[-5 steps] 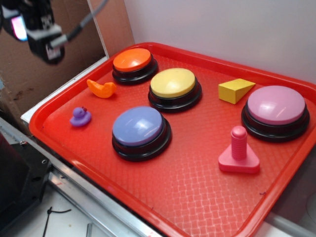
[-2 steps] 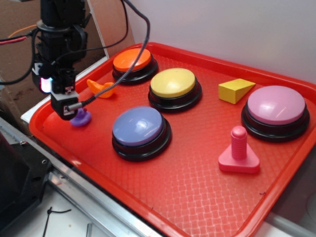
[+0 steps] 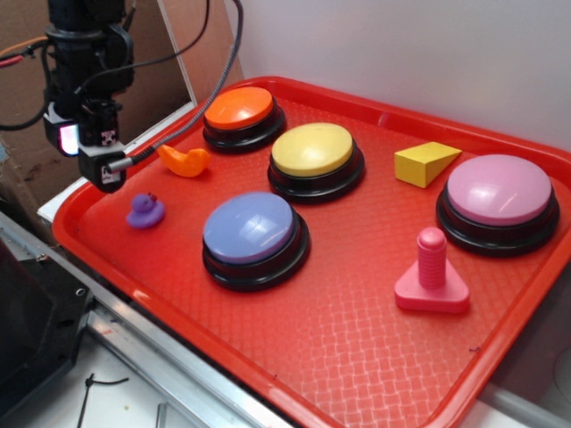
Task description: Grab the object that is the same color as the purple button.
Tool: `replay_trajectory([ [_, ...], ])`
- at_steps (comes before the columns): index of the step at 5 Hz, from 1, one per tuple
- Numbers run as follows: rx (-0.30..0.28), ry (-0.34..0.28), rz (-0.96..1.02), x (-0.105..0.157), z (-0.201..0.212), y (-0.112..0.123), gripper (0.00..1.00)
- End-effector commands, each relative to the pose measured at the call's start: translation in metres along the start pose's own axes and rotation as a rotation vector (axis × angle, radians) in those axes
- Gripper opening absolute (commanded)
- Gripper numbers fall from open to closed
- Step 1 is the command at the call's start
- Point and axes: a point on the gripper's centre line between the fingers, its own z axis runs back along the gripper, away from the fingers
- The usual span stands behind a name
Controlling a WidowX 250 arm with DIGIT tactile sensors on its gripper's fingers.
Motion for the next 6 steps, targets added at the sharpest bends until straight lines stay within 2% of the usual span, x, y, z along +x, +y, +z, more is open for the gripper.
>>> replay_trajectory([
  [1,-0.031,0.002,-0.023,0.013,-0.02,-0.003,1.0],
  [2,-0.019,0.019,-0.031,0.014,-0.029,-0.01,1.0],
  [5,-0.01,0.068,-0.018,0.018,-0.048,-0.01,1.0],
  [6,-0.012,0.083,-0.005,0.022,-0.054,-0.012,0.95],
])
